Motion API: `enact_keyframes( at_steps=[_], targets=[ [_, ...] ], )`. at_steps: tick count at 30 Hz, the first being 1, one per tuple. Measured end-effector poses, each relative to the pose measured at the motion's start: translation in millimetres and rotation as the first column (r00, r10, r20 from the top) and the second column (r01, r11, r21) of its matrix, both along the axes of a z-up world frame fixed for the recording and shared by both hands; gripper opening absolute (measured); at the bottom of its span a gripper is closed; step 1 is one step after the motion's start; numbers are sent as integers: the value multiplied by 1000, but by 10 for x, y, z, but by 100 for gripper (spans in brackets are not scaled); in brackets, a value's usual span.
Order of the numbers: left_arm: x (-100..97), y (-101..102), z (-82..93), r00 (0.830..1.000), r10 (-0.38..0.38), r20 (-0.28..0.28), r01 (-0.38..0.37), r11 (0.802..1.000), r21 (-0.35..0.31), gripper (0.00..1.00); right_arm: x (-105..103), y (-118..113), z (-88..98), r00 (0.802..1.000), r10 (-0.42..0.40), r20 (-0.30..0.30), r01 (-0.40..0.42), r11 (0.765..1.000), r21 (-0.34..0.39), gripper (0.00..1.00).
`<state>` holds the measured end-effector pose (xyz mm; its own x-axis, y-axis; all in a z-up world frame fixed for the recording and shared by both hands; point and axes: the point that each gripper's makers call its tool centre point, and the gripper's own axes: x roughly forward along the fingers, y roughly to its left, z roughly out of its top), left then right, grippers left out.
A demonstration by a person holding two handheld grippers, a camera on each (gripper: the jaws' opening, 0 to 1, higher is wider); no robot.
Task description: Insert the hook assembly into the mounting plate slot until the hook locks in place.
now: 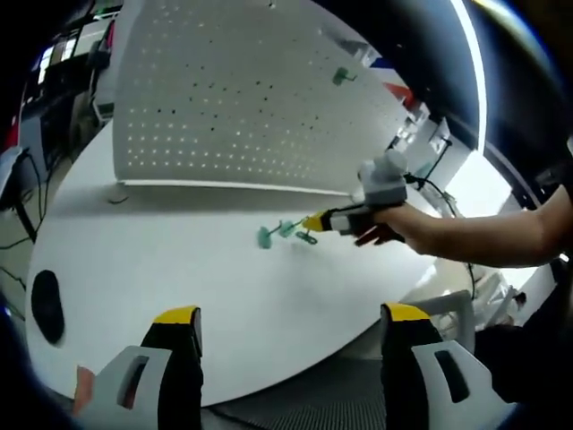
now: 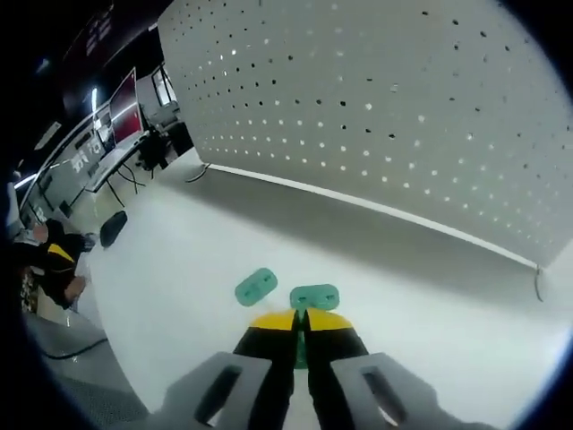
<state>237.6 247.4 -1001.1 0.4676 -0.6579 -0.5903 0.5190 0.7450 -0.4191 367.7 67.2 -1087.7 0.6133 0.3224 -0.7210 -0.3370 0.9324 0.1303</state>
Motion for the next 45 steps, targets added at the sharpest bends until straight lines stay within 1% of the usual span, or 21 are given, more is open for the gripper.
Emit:
enact_keyframes(
  at_steps=[5, 12, 15, 19, 22, 25, 27, 31, 34, 36, 39, 43, 45],
  targets=[
    [-4, -25, 62, 1000, -10, 18, 10, 1000, -1, 83, -16, -32, 81, 1000, -7, 21, 7, 1000, 3, 0],
    [10, -25, 179, 999, -15, 48, 15, 1000, -7, 83, -21, -30, 272, 997, -10, 75, 9, 1000, 13, 0],
    [29, -32, 228, 998, -15, 61, 16, 1000, -12, 83, -26, -14, 372, 995, -17, 95, 15, 999, 30, 0],
    [67, -83, 365, 995, -17, 97, 20, 999, -38, 83, -18, 30, 576, 989, -17, 146, 10, 999, 47, 0],
    [85, -118, 415, 993, -28, 117, 32, 999, -32, 83, -10, 64, 738, 983, -23, 181, 11, 998, 65, 0],
    [100, -163, 489, 989, -38, 146, 45, 998, -42, 82, -8, 107, 913, 975, -22, 222, 5, 997, 79, 0],
    [109, -191, 535, 986, -44, 158, 51, 998, -41, 82, -20, 128, 1004, 970, -21, 243, 0, 997, 83, 0],
    [133, -243, 611, 982, -57, 178, 65, 997, -41, 82, -49, 158, 1132, 963, -36, 266, 6, 993, 114, 0],
    [159, -269, 657, 979, -63, 193, 72, 997, -40, 81, -103, 219, 1259, 954, -35, 299, -7, 990, 138, 0],
    [173, -278, 667, 979, -61, 192, 70, 997, -42, 79, -149, 253, 1306, 948, -27, 317, -18, 990, 137, 0],
    [192, -304, 693, 979, -54, 199, 64, 997, -46, 79, -223, 285, 1365, 946, -44, 322, -12, 985, 172, 0],
    [194, -353, 709, 978, -56, 199, 67, 996, -50, 79, -349, 356, 1498, 936, -62, 348, -15, 977, 214, 0],
    [188, -362, 690, 979, -62, 194, 71, 997, -41, 78, -400, 380, 1540, 932, -60, 358, -20, 976, 215, 0]
  ],
)
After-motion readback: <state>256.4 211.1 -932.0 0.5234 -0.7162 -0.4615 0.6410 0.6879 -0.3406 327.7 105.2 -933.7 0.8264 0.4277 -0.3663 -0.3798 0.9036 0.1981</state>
